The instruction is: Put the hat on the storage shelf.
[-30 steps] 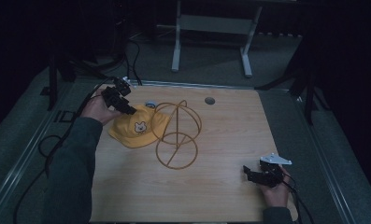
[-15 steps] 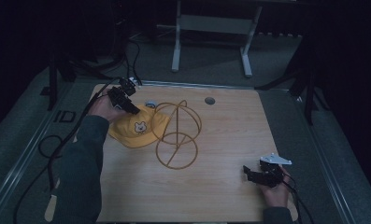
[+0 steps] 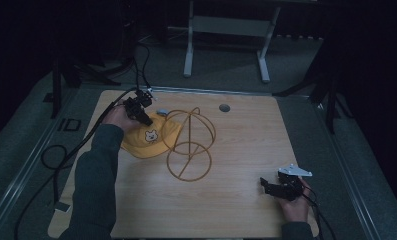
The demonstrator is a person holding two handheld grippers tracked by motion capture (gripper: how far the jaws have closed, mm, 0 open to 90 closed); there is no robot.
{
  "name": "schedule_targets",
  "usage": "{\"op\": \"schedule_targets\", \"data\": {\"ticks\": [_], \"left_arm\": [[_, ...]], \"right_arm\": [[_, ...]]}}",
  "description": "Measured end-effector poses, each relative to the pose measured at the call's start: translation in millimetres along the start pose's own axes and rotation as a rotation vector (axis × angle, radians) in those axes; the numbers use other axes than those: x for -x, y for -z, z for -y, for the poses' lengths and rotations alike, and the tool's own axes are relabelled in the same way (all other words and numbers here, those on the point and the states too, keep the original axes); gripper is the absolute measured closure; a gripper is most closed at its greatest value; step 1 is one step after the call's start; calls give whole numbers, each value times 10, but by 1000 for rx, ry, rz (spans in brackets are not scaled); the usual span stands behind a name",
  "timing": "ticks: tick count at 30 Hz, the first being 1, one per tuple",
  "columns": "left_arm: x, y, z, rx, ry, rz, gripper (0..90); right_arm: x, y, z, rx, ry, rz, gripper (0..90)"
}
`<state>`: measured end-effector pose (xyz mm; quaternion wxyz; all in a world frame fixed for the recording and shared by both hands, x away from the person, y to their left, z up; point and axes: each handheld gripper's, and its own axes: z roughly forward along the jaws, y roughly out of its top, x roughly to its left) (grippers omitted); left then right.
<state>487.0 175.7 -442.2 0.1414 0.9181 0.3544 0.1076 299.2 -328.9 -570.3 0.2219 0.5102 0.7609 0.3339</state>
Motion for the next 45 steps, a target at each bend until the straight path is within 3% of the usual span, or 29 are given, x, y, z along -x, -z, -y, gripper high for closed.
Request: {"op": "schedule_targets", "data": {"ticks": [7, 11, 30, 45], "left_arm": [[12, 38, 31, -12, -29, -3, 756], [8, 78, 53, -17, -38, -4, 792], [-98, 484, 270, 24, 25, -1, 802], [-76, 824, 343, 51, 3, -11, 802]], "right_arm": [[0, 0, 0, 0, 0, 0, 203], [0, 0, 0, 0, 0, 0, 203], [-1, 0, 0, 0, 1, 0, 203], [-1, -1, 0, 0, 1, 1, 202]]}}
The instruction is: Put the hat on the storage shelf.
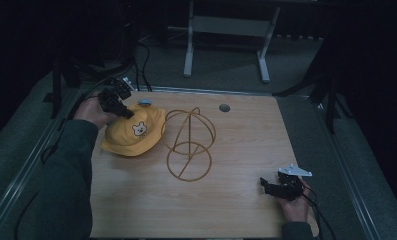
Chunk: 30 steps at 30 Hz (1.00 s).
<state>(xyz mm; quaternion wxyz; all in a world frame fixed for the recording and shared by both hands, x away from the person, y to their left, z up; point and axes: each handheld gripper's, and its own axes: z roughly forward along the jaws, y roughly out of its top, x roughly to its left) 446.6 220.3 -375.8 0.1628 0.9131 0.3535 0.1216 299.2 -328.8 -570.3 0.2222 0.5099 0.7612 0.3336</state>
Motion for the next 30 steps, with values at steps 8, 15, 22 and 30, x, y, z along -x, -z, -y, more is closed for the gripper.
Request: {"op": "schedule_targets", "data": {"ticks": [8, 15, 22, 30], "left_arm": [[33, 181, 57, 66, -27, 56, 801], [61, 284, 116, 91, -44, 66, 801], [79, 377, 188, 96, -57, 64, 801], [87, 463, 271, 99, -75, 66, 800]], "right_arm": [[0, 0, 0, 0, 0, 0, 202], [-1, 0, 0, 0, 0, 0, 202], [-1, 0, 0, 0, 0, 0, 202], [-1, 0, 0, 0, 0, 0, 202]]}}
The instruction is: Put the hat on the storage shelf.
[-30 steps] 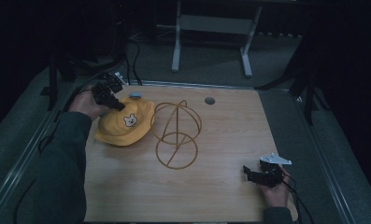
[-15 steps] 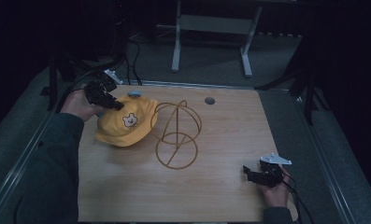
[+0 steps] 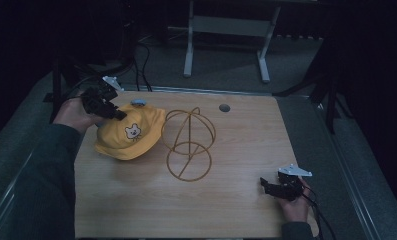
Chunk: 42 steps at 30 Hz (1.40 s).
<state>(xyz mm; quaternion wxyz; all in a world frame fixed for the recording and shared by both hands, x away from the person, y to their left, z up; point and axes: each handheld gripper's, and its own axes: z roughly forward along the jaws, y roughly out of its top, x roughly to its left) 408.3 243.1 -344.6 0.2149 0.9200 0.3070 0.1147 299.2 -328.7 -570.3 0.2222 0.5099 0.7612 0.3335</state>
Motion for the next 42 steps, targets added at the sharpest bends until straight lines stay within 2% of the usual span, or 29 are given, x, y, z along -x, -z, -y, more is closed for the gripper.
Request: {"op": "schedule_targets", "data": {"ticks": [12, 23, 42], "left_arm": [[0, 161, 87, 53, 6, 6, 797], [3, 263, 123, 71, 8, 14, 795], [20, 472, 146, 96, -26, 35, 796]], "right_arm": [[1, 0, 0, 0, 1, 0, 202], [0, 0, 0, 0, 0, 0, 202], [0, 0, 0, 1, 0, 0, 202]]}}
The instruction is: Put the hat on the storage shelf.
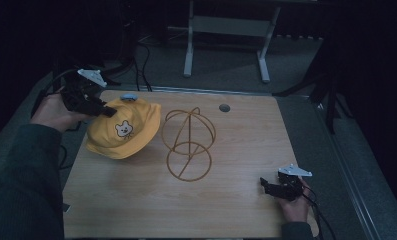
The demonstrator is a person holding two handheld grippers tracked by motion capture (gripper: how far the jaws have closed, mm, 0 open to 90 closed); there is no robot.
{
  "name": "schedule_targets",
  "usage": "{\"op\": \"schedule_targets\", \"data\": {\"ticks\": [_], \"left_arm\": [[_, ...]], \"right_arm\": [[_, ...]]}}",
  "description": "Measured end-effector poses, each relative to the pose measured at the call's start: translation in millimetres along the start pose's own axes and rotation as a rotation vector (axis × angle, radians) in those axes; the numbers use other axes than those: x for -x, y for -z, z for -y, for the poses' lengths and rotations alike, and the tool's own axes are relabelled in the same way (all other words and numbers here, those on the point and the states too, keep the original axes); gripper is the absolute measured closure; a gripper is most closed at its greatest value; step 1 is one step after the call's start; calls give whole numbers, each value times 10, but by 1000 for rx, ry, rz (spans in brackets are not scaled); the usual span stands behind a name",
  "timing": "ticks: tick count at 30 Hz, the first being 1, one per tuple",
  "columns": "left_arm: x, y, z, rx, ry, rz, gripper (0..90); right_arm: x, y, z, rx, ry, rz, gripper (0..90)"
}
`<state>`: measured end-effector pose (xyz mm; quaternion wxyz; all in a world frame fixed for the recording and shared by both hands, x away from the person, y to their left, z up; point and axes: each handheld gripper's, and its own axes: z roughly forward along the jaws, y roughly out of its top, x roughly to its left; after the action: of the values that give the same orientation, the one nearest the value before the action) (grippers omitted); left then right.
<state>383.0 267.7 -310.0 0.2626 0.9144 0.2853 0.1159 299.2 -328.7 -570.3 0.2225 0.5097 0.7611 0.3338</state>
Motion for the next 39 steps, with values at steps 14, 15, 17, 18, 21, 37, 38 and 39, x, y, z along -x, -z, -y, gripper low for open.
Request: {"op": "schedule_targets", "data": {"ticks": [14, 15, 17, 18, 21, 37, 38, 39], "left_arm": [[24, 185, -98, 15, -30, 28, 795], [24, 185, -98, 15, -30, 28, 796], [25, 213, -113, 19, -31, 30, 796], [26, 227, -120, 20, -31, 31, 796], [30, 264, -140, 26, -39, 33, 795], [51, 352, -216, 60, -57, 56, 795], [52, 358, -221, 60, -57, 60, 795], [53, 364, -226, 66, -58, 63, 795]], "right_arm": [[0, -1, 0, 1, -1, 0, 202], [0, -1, 0, 1, -1, 0, 202], [-1, -1, 0, 1, -1, 0, 202], [-1, 0, 0, 0, -1, 0, 202], [-1, 0, 0, 0, -1, 0, 201], [0, 0, 0, 0, 0, 0, 201], [0, 0, 0, 0, 0, 0, 201], [0, 0, 0, 0, 0, 0, 202]]}}
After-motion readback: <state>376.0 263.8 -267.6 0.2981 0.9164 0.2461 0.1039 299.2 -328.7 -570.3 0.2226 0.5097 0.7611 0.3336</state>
